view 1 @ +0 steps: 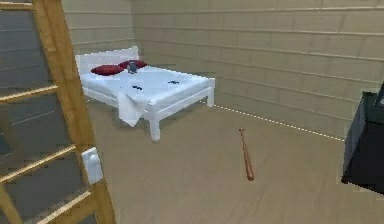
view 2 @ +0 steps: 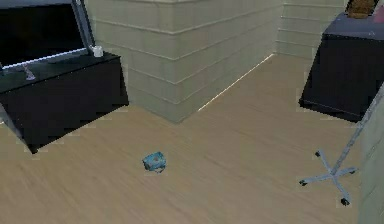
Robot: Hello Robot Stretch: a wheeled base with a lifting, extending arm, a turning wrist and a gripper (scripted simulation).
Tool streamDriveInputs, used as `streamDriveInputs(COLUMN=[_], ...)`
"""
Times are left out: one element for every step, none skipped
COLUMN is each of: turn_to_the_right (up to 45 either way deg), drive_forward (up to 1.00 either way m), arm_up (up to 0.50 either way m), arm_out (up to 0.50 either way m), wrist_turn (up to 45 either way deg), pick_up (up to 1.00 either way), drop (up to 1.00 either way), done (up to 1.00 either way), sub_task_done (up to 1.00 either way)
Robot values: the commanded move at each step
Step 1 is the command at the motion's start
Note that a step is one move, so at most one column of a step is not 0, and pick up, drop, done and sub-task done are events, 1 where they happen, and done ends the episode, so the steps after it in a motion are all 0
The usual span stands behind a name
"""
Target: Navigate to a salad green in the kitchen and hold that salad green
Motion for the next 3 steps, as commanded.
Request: streamDriveInputs(turn_to_the_right=[6.0, 0.0, 3.0], drive_forward=[0.0, 1.0, 0.0], arm_up=[0.0, 0.0, 0.0], arm_out=[0.0, 0.0, 0.0], wrist_turn=[0.0, 0.0, 0.0], pick_up=[0.0, 0.0, 0.0], drop=[0.0, 0.0, 0.0], done=[0.0, 0.0, 0.0], sub_task_done=[0.0, 0.0, 0.0])
